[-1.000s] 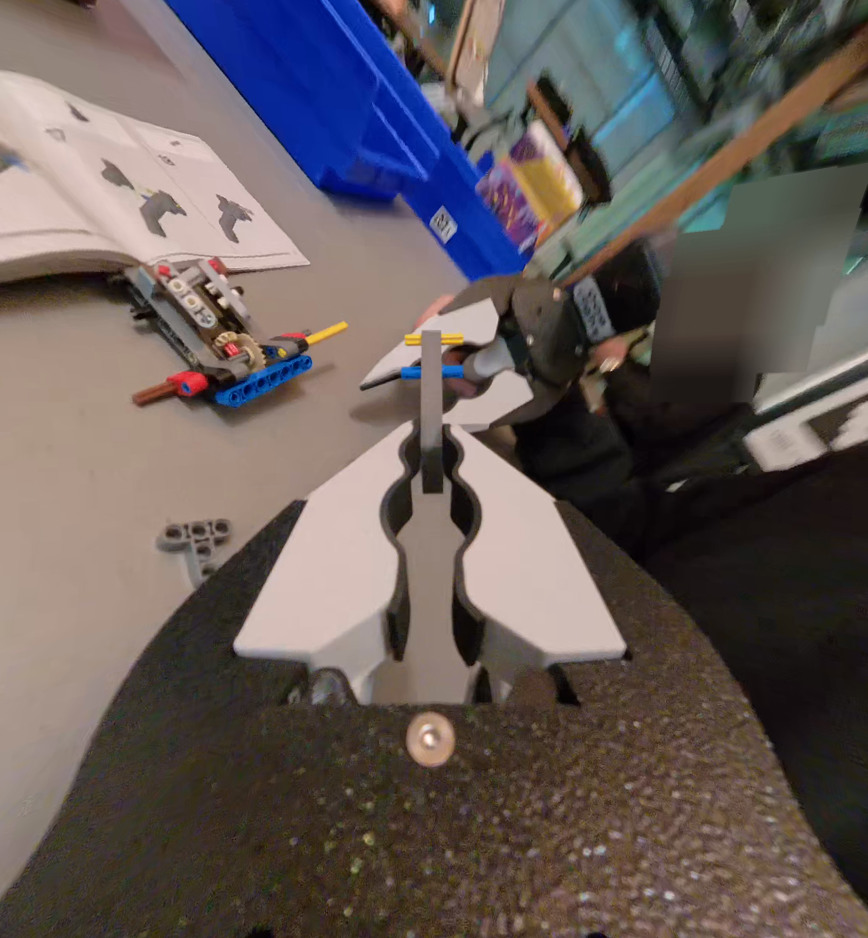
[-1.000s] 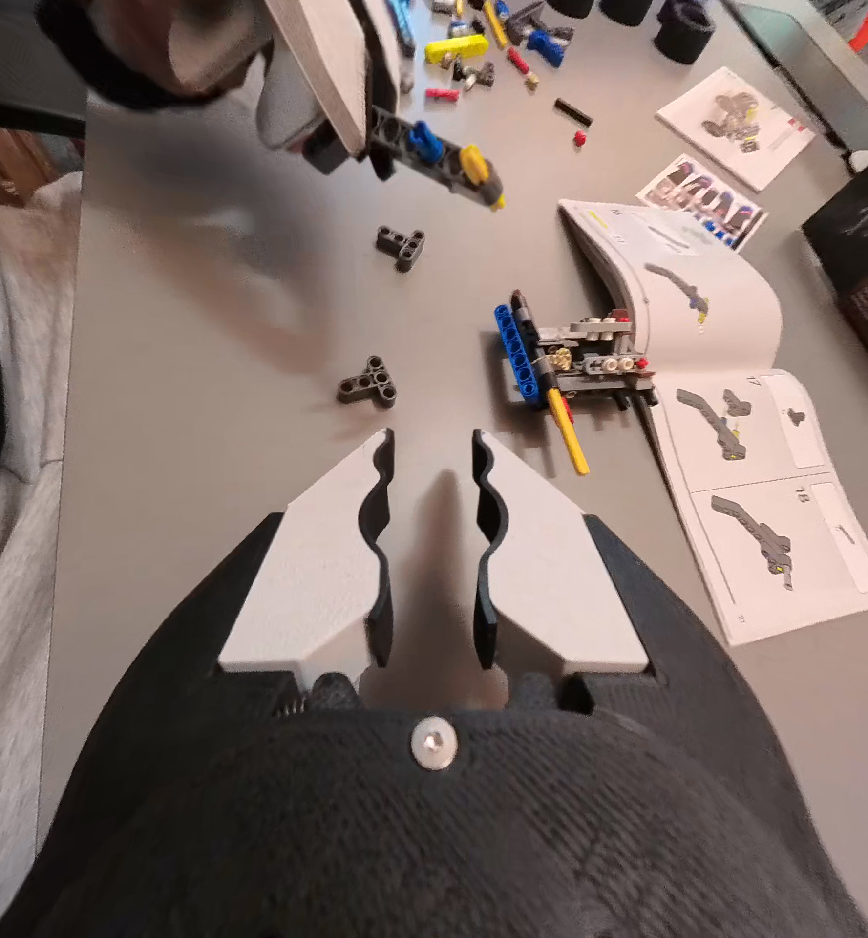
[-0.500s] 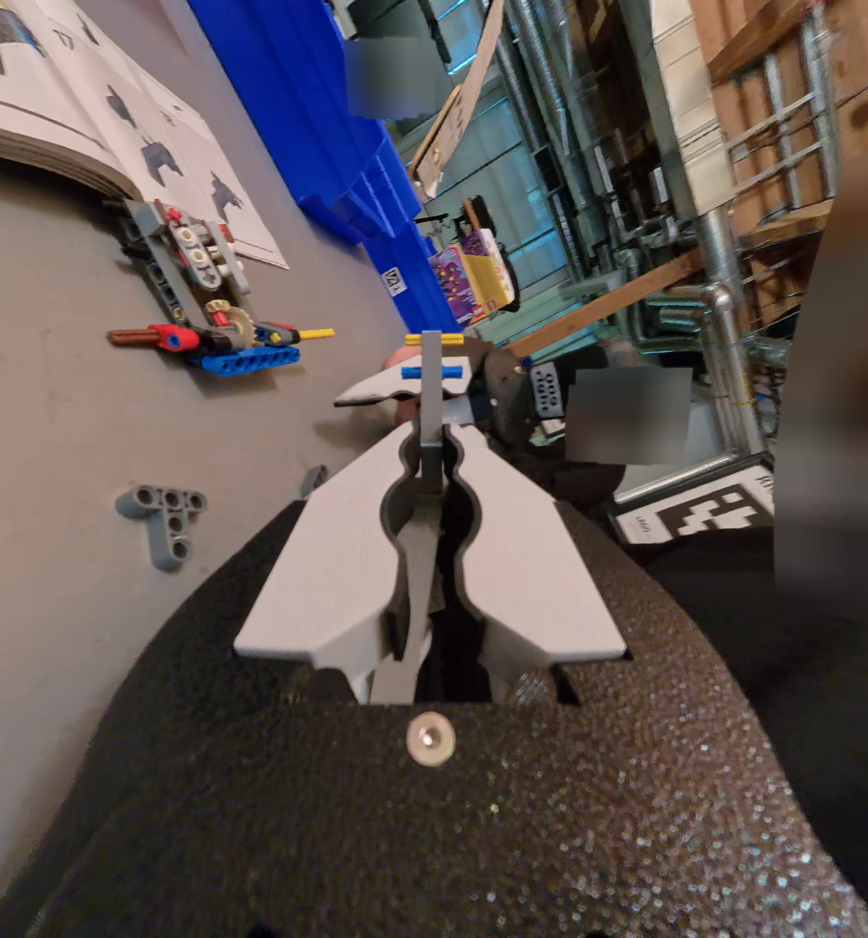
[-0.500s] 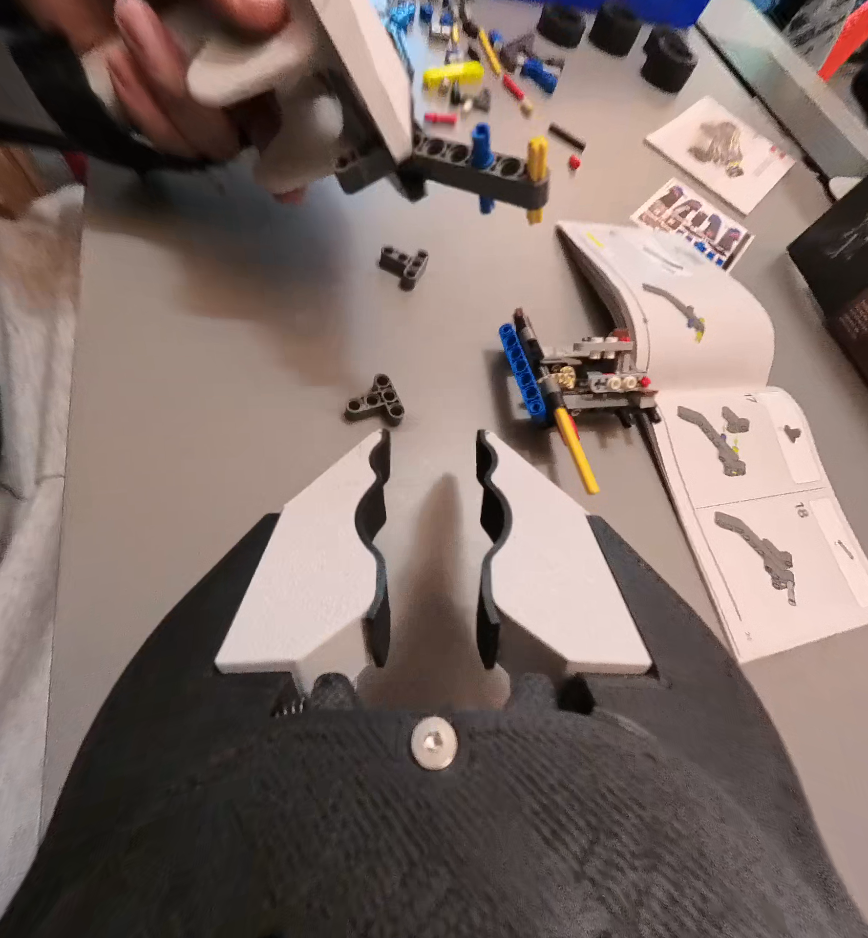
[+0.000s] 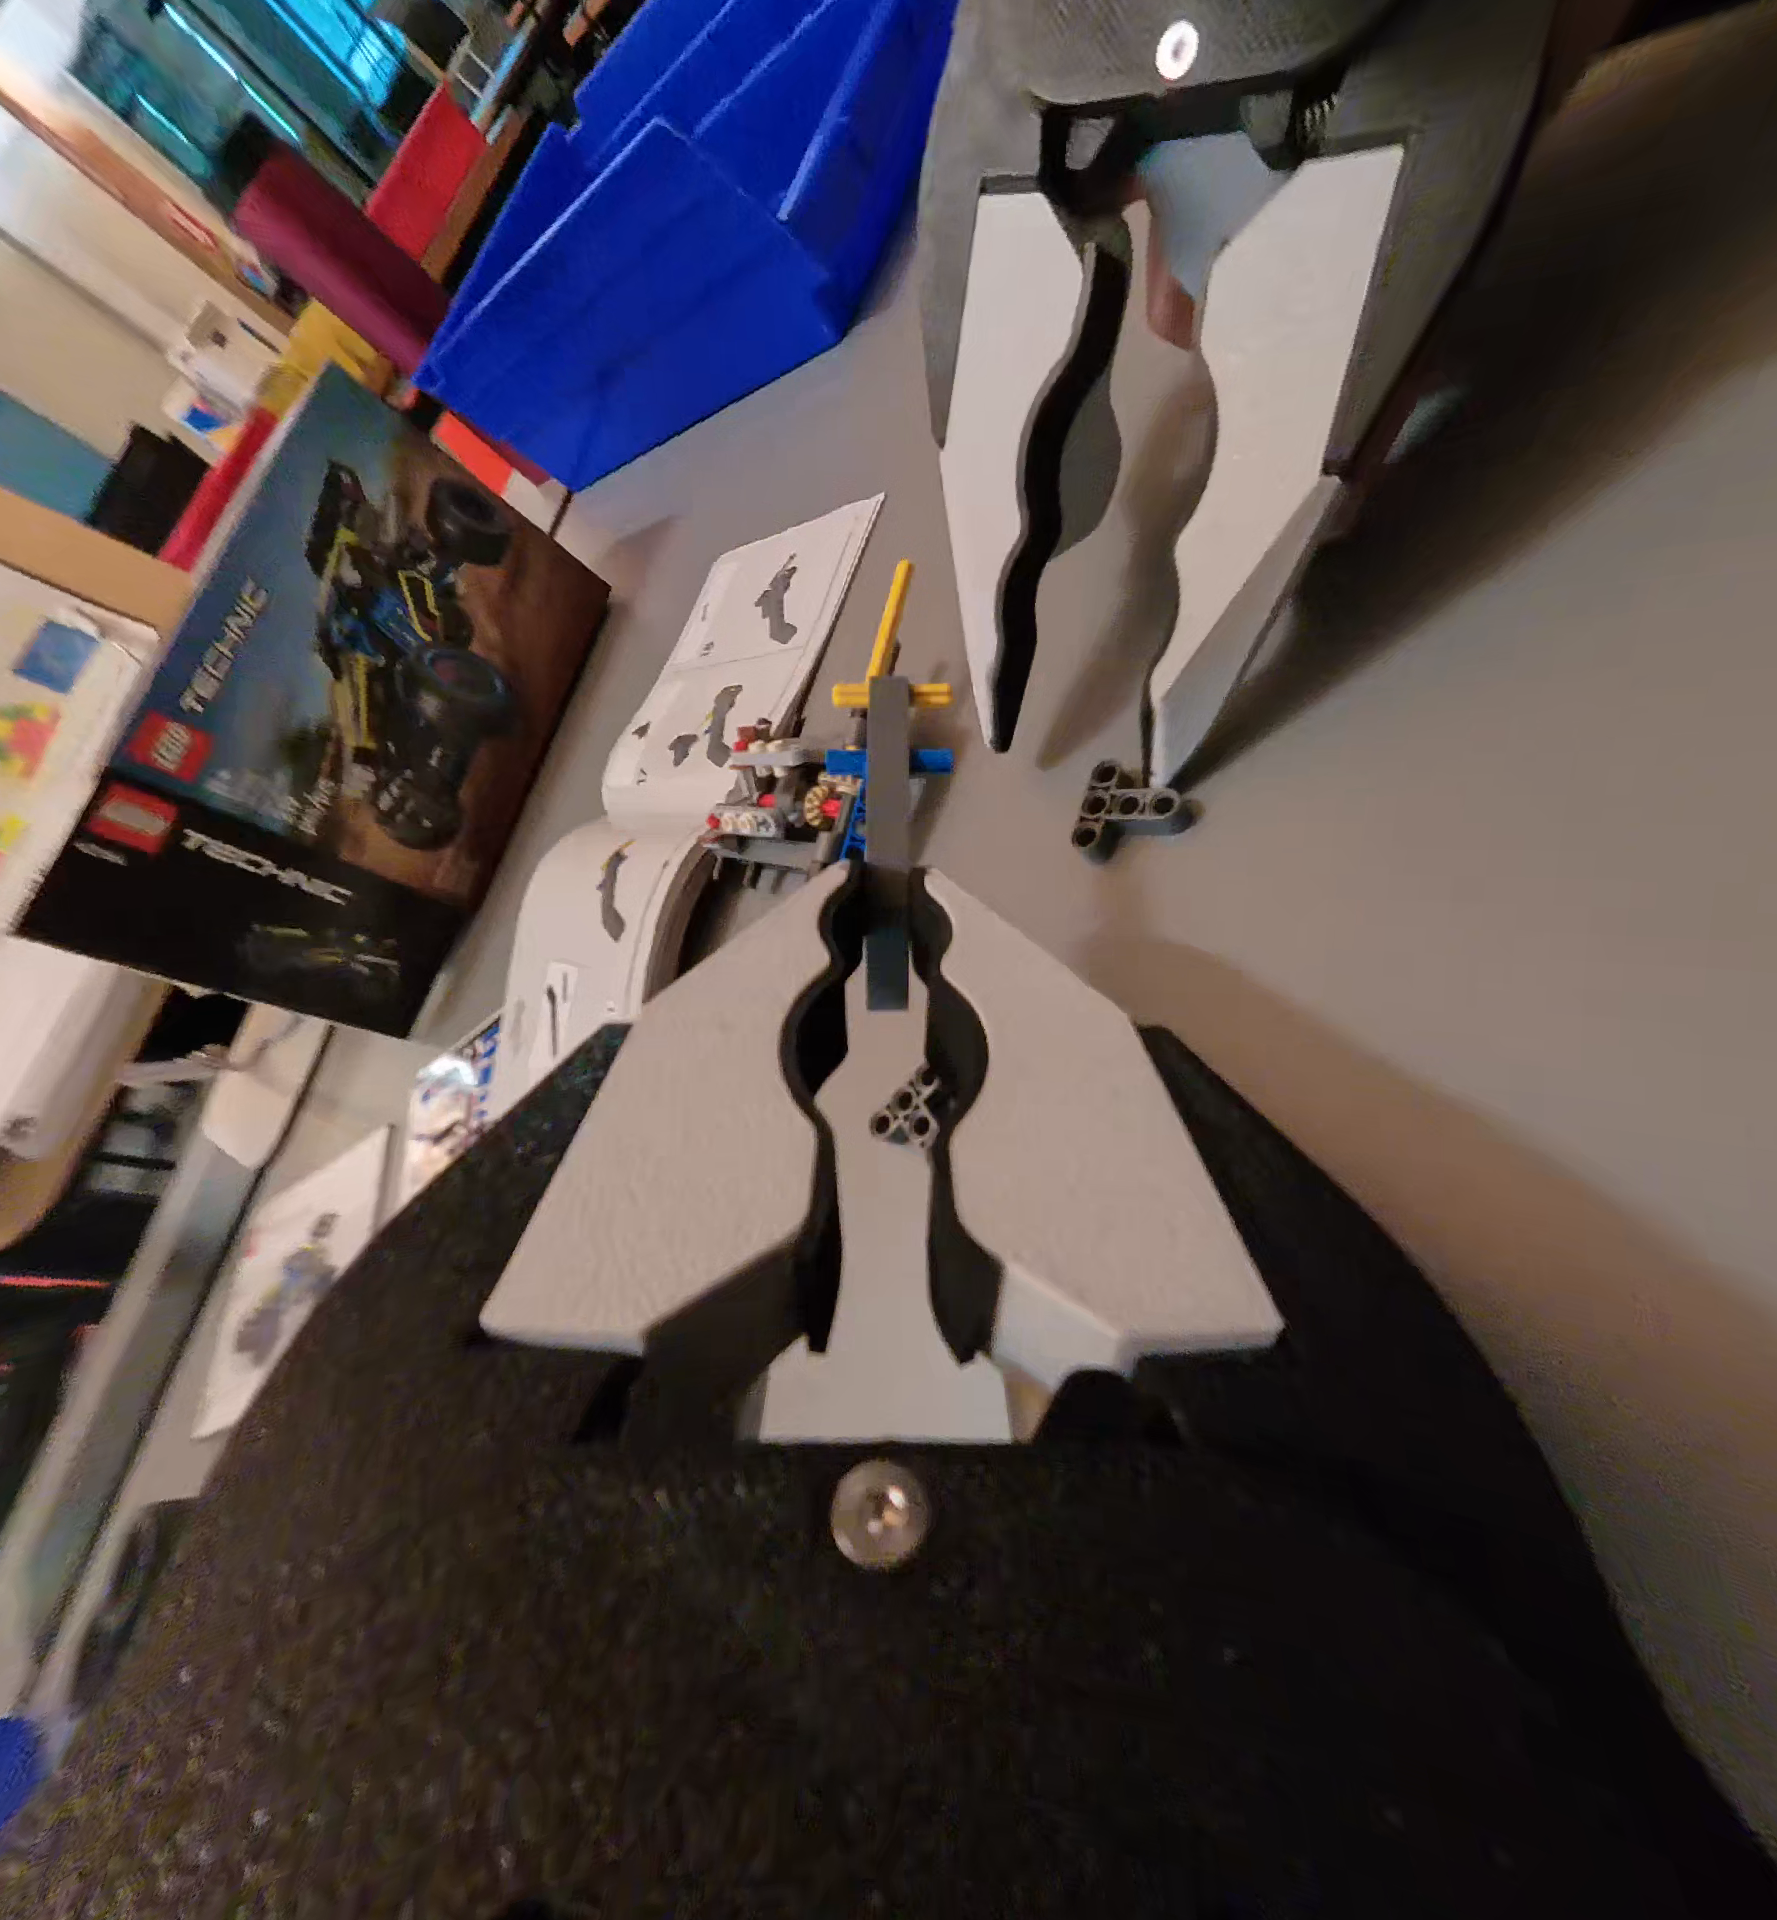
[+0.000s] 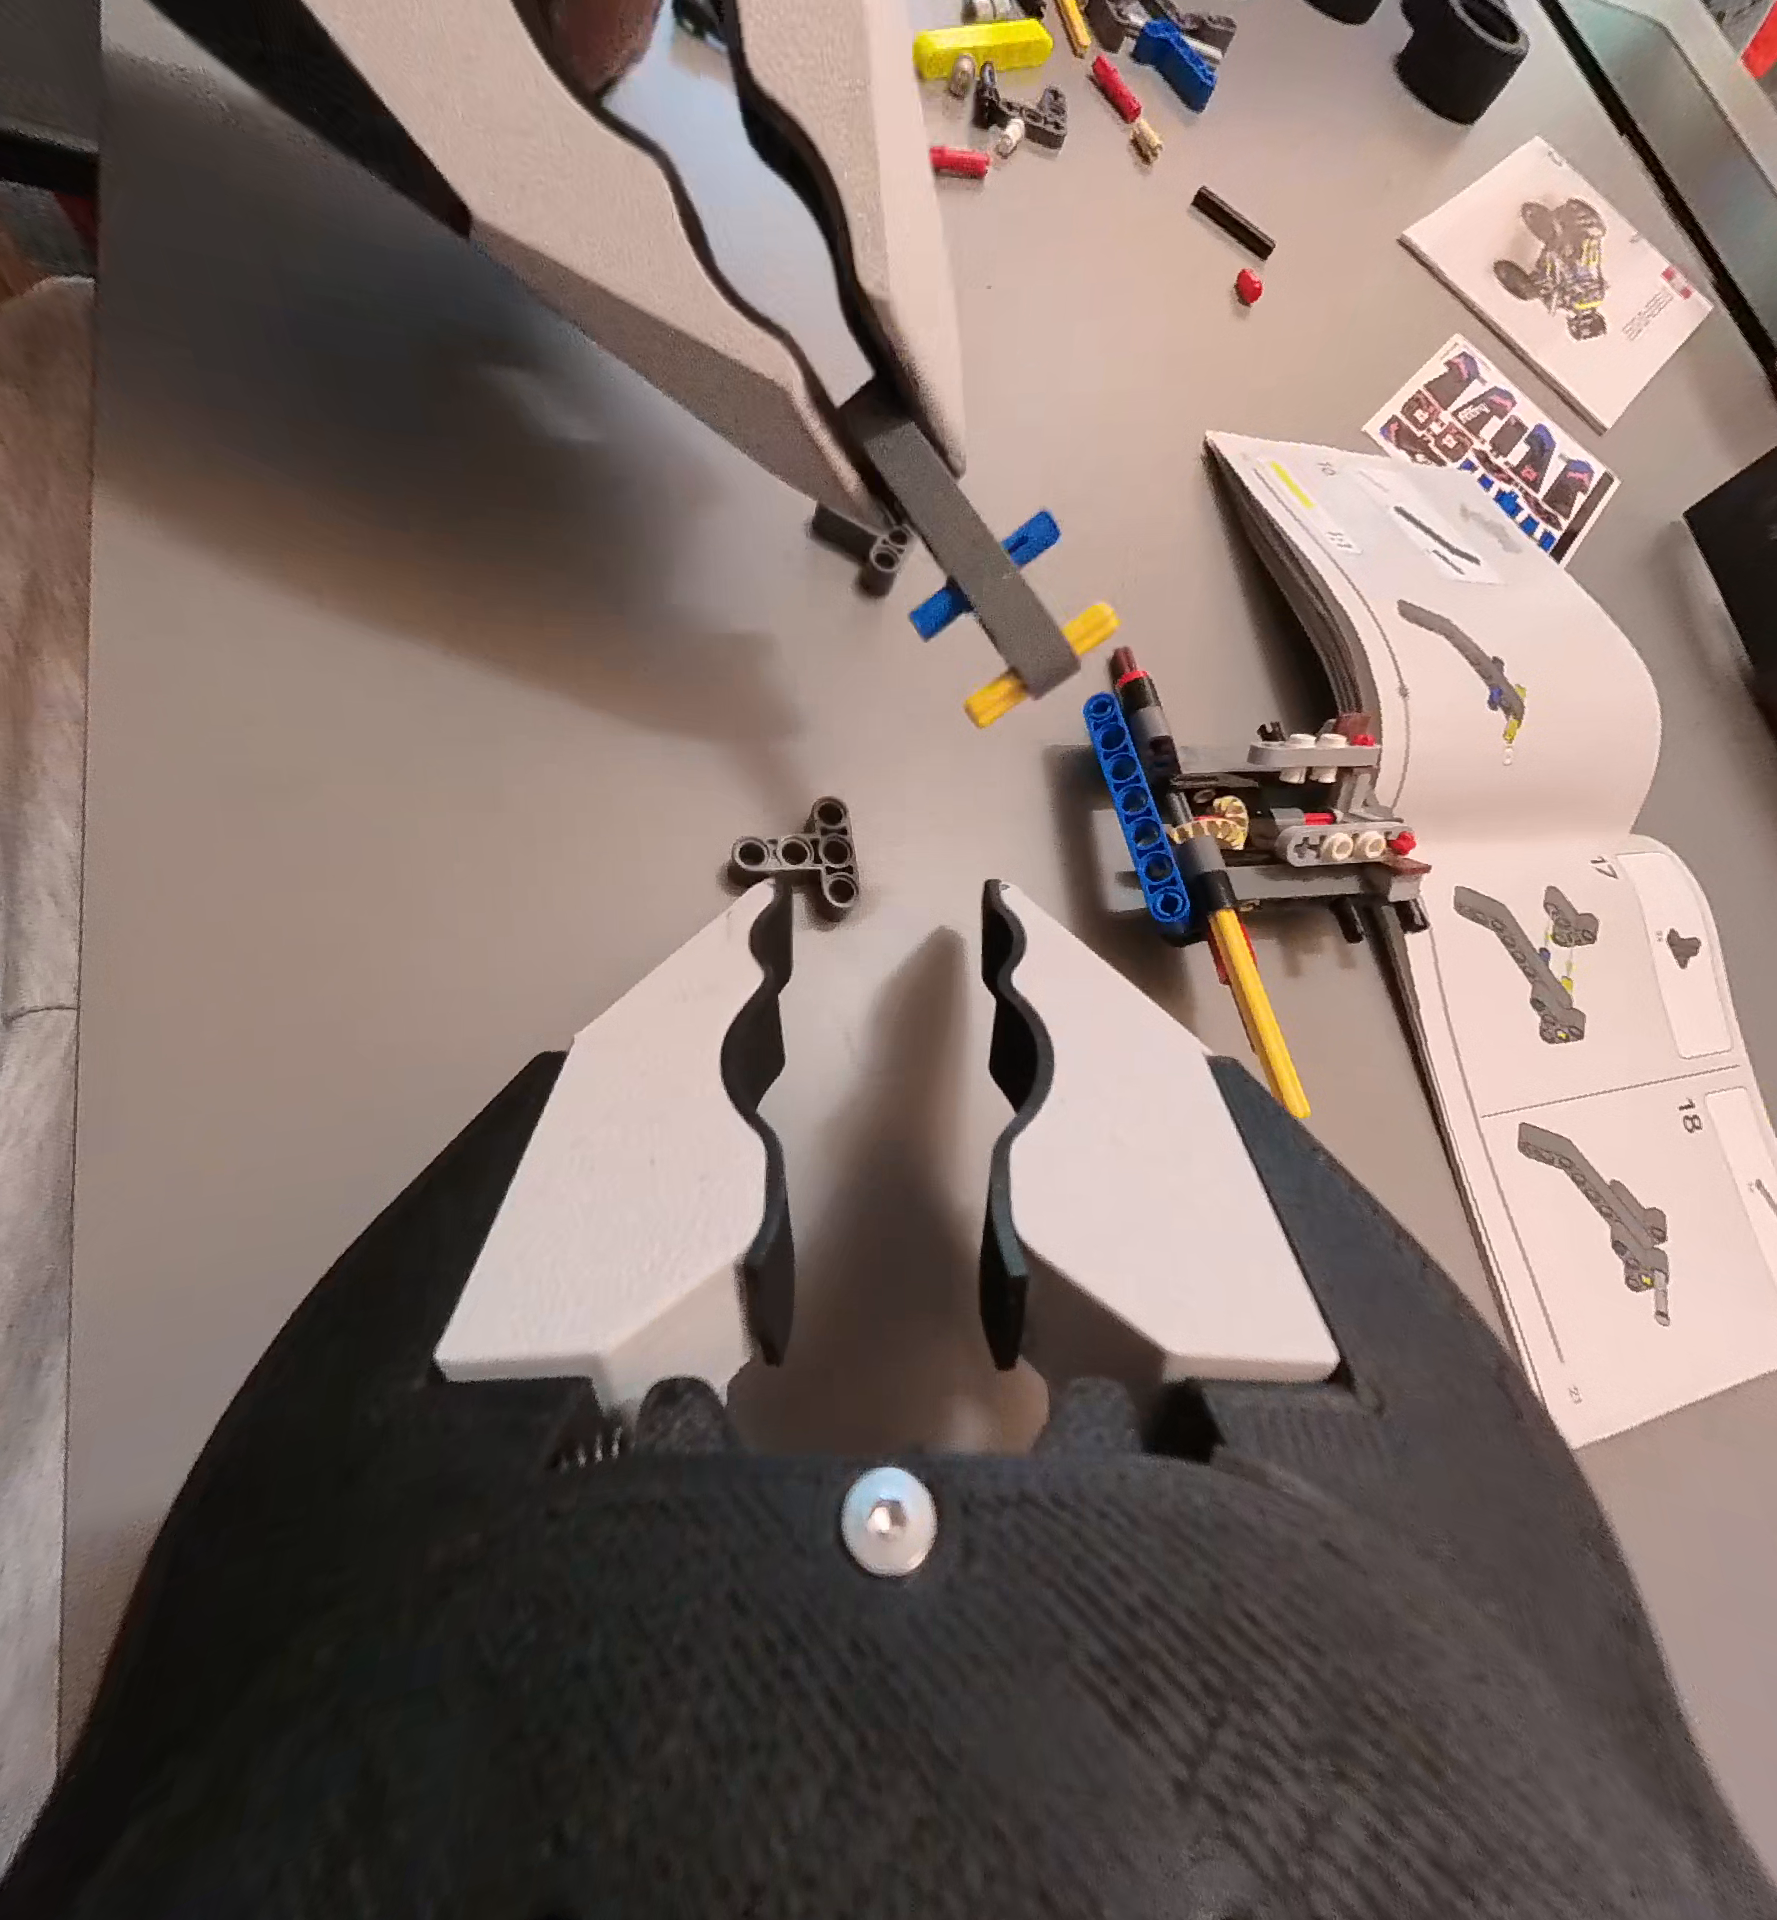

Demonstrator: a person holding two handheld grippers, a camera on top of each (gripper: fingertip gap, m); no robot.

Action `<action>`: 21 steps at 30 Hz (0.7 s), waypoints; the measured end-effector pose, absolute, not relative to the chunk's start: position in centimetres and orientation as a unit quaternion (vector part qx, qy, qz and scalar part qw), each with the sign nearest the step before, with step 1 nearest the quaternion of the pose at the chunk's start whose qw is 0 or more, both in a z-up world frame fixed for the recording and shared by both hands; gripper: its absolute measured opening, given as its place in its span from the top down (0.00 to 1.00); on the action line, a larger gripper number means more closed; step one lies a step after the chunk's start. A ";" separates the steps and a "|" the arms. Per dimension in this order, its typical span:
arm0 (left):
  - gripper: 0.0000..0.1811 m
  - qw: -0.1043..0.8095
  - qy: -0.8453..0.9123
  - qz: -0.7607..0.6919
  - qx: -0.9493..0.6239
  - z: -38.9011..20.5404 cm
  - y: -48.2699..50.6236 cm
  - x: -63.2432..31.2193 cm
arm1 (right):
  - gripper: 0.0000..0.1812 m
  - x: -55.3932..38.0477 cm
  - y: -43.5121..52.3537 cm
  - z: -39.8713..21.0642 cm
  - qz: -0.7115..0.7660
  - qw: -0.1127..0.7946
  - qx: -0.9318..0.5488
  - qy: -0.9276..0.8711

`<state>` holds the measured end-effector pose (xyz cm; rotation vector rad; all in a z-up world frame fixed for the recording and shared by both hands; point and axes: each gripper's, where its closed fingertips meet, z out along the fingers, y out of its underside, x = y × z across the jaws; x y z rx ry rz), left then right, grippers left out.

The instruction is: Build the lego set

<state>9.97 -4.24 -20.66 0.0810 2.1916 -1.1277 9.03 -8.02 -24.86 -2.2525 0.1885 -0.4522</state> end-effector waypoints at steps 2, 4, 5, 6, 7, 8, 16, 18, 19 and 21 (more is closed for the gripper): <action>0.97 0.355 0.836 -0.414 0.059 -20.8 -4.3 10.1 | 0.81 9.0 -8.1 -24.8 -0.179 0.407 -0.893 0.072; 0.97 0.382 0.834 -0.390 0.083 -20.9 -4.2 10.5 | 0.81 8.9 -8.5 -24.9 -0.177 0.407 -0.893 0.071; 0.97 0.394 0.831 -0.380 0.098 -20.9 -4.1 10.6 | 0.81 9.0 -8.7 -24.9 -0.176 0.406 -0.894 0.073; 0.97 0.401 0.829 -0.372 0.113 -21.0 -4.2 10.6 | 0.82 9.0 -8.9 -24.9 -0.173 0.406 -0.894 0.076; 0.97 0.408 0.827 -0.368 0.124 -21.1 -4.2 10.7 | 0.82 9.0 -9.0 -25.0 -0.171 0.406 -0.895 0.077; 0.97 0.414 0.823 -0.366 0.132 -21.1 -4.3 10.7 | 0.82 8.9 -9.1 -25.0 -0.170 0.405 -0.895 0.078; 0.97 0.445 0.798 -0.351 0.204 -21.8 -4.5 10.8 | 0.84 8.8 -9.8 -25.1 -0.157 0.405 -0.897 0.084; 0.97 0.467 0.784 -0.336 0.233 -22.1 -4.6 10.9 | 0.84 8.8 -9.7 -25.1 -0.159 0.405 -0.897 0.081; 0.97 0.474 0.779 -0.328 0.245 -22.4 -4.6 10.9 | 0.84 8.8 -9.7 -25.1 -0.158 0.405 -0.897 0.081; 0.97 0.479 0.771 -0.328 0.261 -22.6 -4.9 10.7 | 0.84 8.8 -9.7 -25.1 -0.159 0.404 -0.897 0.081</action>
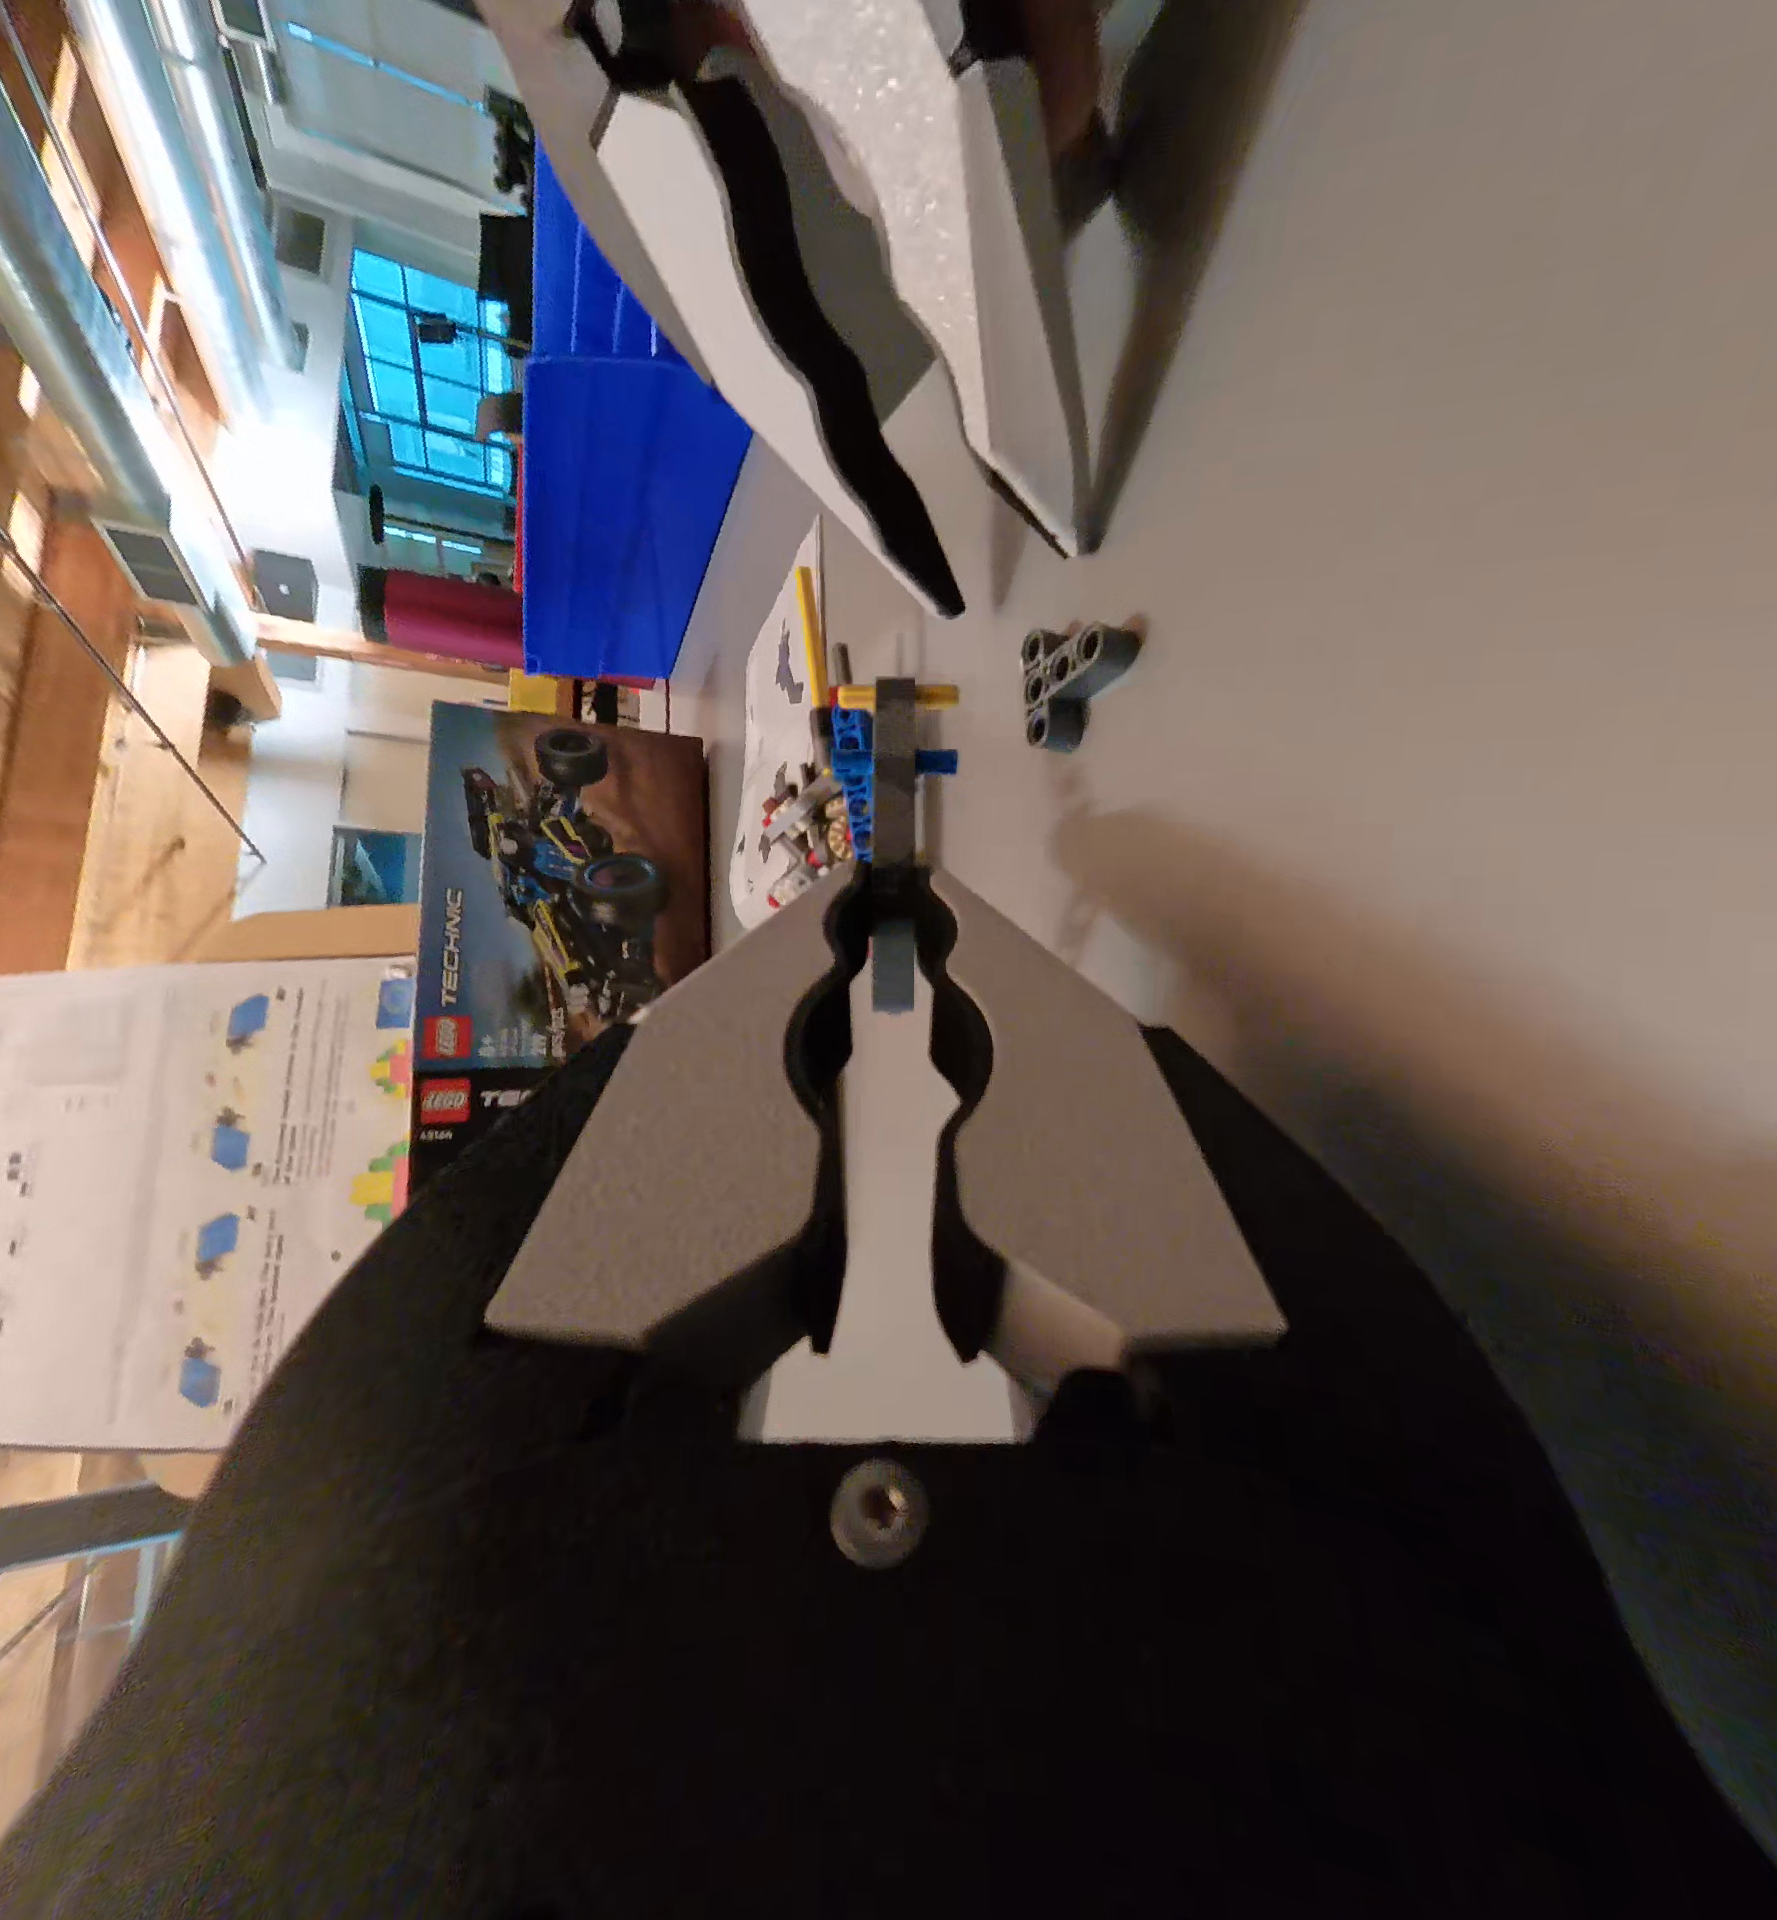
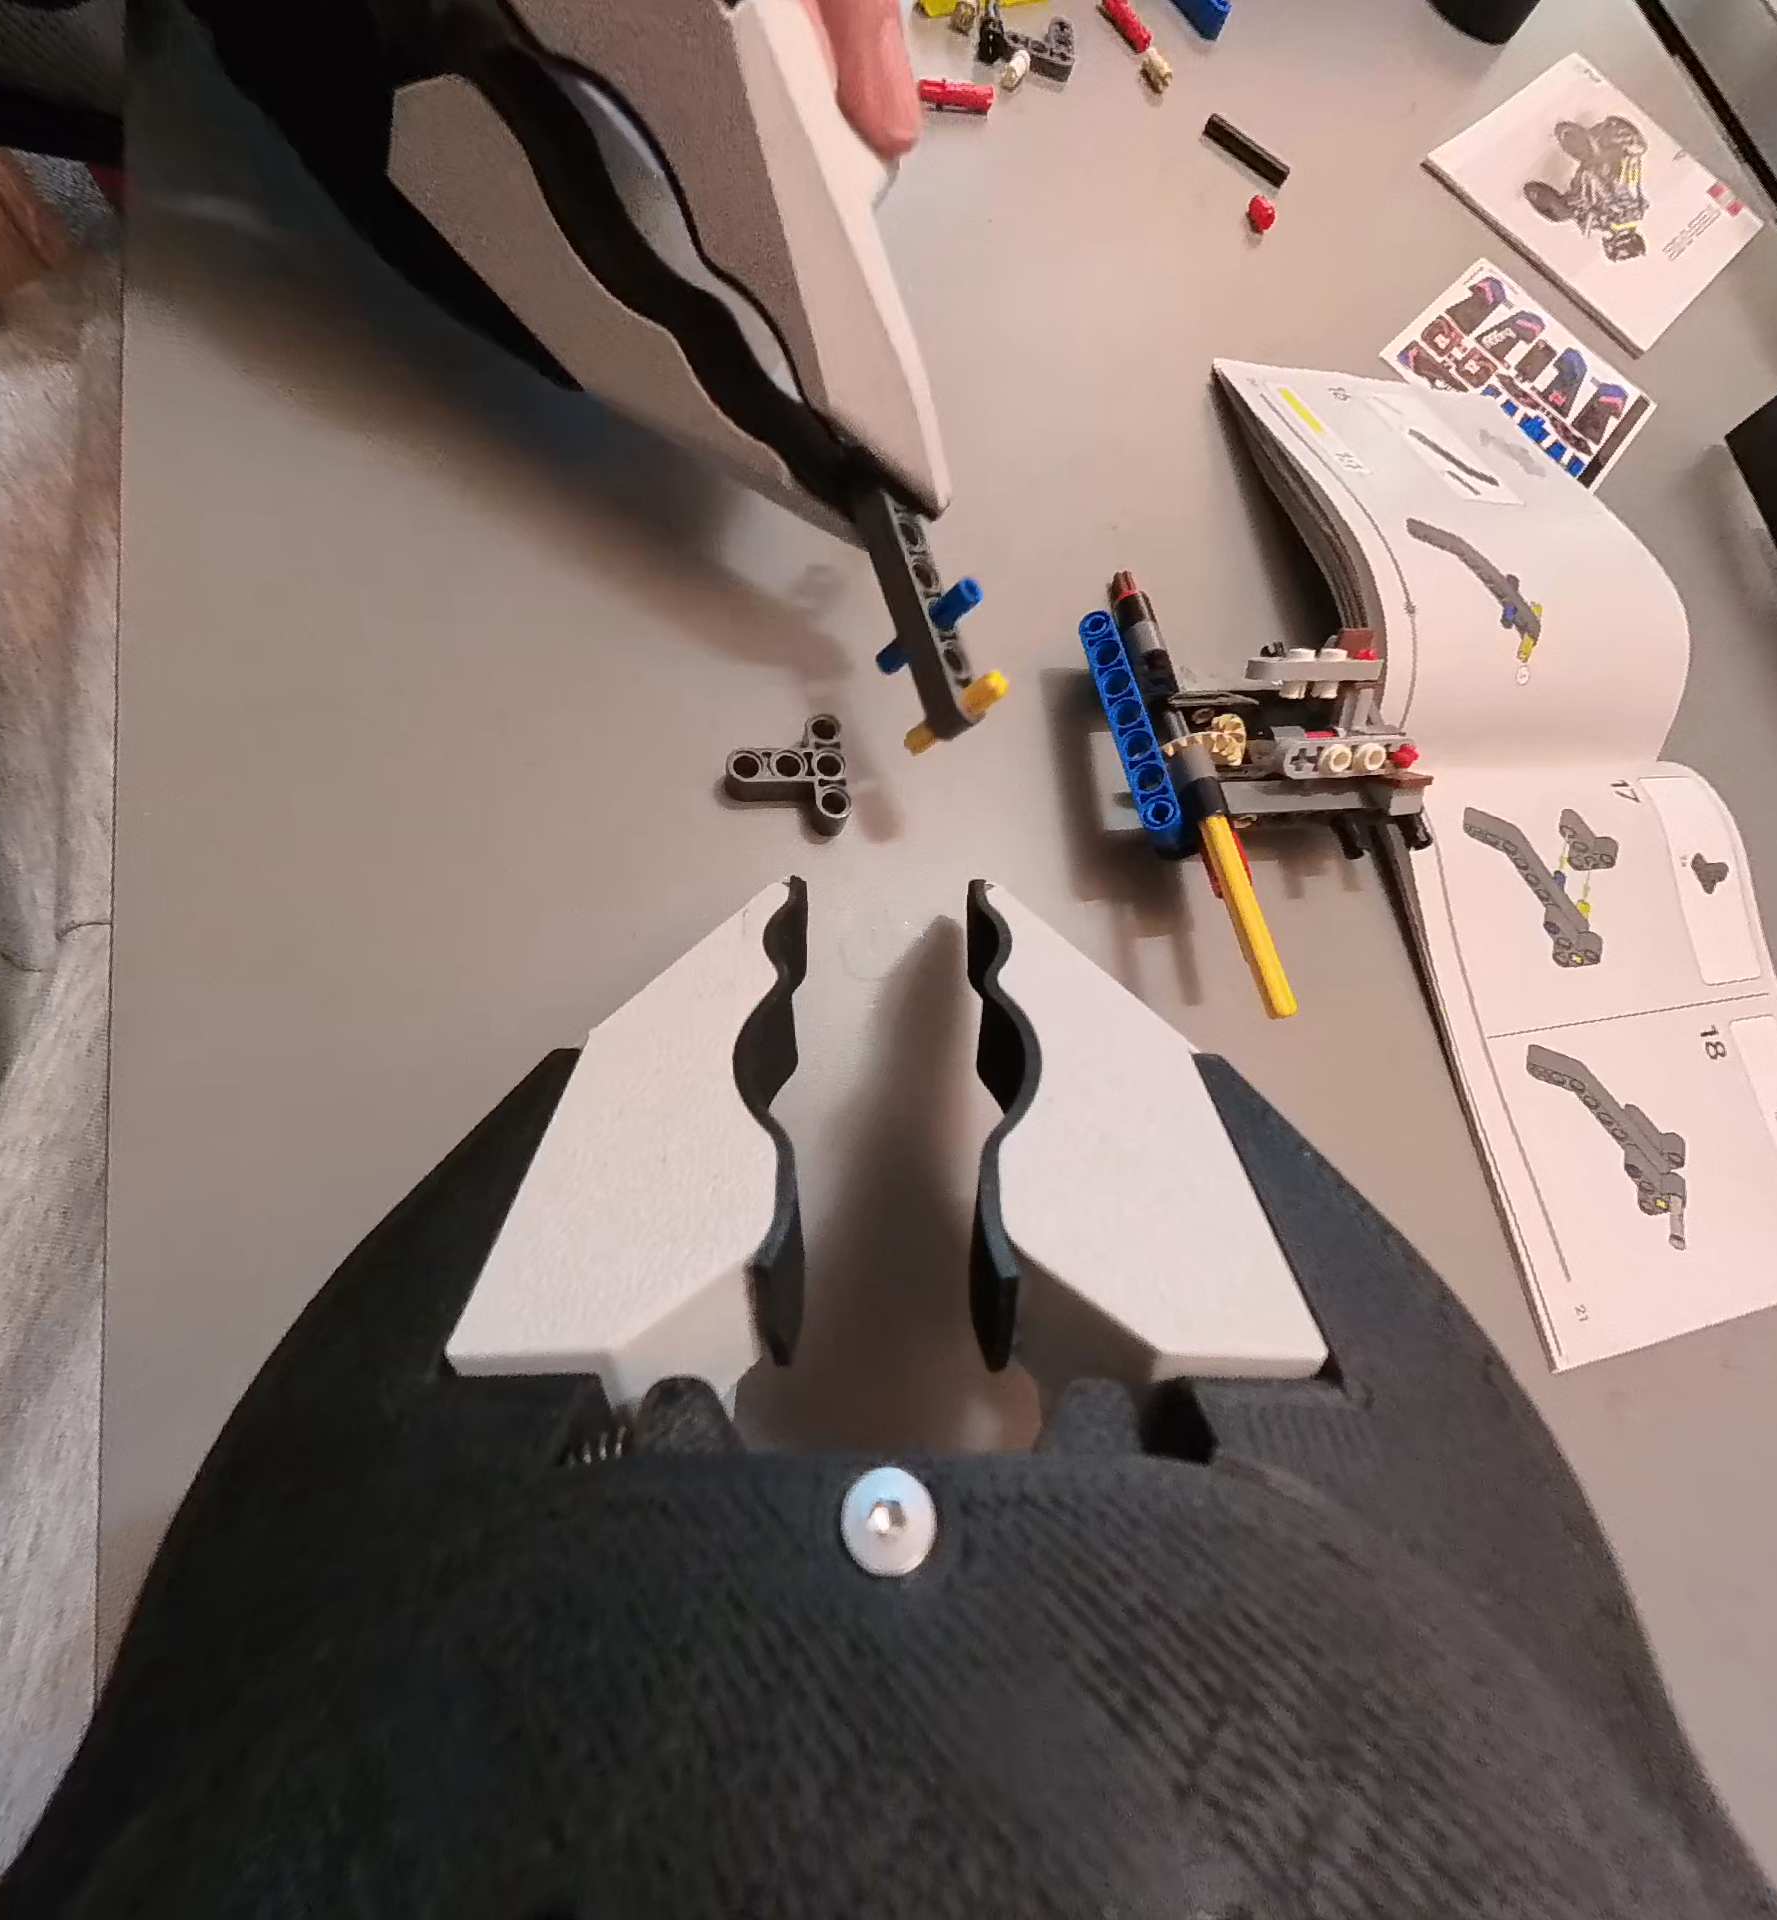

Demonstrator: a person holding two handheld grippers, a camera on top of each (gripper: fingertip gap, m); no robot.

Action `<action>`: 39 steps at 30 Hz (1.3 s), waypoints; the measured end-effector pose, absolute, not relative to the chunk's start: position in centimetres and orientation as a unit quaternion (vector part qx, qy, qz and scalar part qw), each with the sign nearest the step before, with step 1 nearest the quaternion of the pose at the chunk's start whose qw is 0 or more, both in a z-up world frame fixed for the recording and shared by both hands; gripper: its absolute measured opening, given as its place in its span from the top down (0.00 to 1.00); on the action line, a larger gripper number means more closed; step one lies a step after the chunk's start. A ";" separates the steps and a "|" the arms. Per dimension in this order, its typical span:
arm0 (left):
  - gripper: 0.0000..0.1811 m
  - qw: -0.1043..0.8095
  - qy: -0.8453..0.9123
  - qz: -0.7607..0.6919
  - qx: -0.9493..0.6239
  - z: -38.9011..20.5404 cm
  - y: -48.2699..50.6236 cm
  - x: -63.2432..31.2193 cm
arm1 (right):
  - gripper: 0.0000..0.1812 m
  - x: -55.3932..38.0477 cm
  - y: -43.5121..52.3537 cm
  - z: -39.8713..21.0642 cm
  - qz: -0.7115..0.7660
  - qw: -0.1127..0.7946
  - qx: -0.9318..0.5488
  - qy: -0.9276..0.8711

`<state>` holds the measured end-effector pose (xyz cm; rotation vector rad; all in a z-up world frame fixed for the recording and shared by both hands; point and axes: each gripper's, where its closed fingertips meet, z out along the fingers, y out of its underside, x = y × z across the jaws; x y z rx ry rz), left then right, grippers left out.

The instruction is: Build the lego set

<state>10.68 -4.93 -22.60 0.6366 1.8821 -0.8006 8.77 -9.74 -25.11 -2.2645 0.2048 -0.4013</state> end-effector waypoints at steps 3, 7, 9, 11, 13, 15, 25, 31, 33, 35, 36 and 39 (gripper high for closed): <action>0.97 0.474 0.765 -0.340 0.272 -22.8 -5.4 10.2 | 0.84 8.8 -9.7 -25.1 -0.159 0.404 -0.897 0.081; 0.97 0.485 0.753 -0.338 0.289 -23.0 -5.3 10.1 | 0.85 8.8 -9.7 -25.1 -0.157 0.405 -0.897 0.082; 0.97 0.491 0.748 -0.334 0.298 -23.1 -5.2 10.1 | 0.83 8.6 -9.7 -25.1 -0.148 0.408 -0.897 0.082; 0.97 0.498 0.741 -0.334 0.303 -23.0 -5.2 10.0 | 0.83 8.5 -9.5 -24.4 -0.131 0.429 -0.889 0.096; 0.97 0.511 0.729 -0.335 0.308 -22.6 -5.3 9.8 | 0.84 8.2 -9.1 -23.1 -0.100 0.472 -0.869 0.113; 0.97 0.516 0.723 -0.334 0.315 -22.6 -5.4 9.7 | 0.87 8.2 -8.9 -22.0 -0.083 0.505 -0.851 0.121; 0.97 0.528 0.707 -0.336 0.330 -23.2 -6.0 9.3 | 0.87 8.8 -8.2 -22.6 -0.083 0.489 -0.862 0.105; 0.97 0.539 0.700 -0.339 0.323 -22.9 -5.9 9.4 | 0.87 8.6 -8.3 -23.0 -0.089 0.478 -0.868 0.098; 0.97 0.537 0.700 -0.340 0.325 -23.0 -6.0 9.3 | 0.86 8.6 -8.3 -23.4 -0.090 0.466 -0.875 0.096; 0.97 0.539 0.700 -0.338 0.323 -23.0 -6.0 9.5 | 0.86 8.5 -8.3 -23.6 -0.091 0.460 -0.878 0.092; 0.97 0.540 0.700 -0.340 0.321 -22.9 -6.0 9.5 | 0.85 8.5 -8.3 -23.6 -0.091 0.459 -0.879 0.092; 0.97 0.543 0.701 -0.341 0.313 -22.8 -5.9 9.7 | 0.86 8.6 -8.7 -23.7 -0.092 0.458 -0.879 0.099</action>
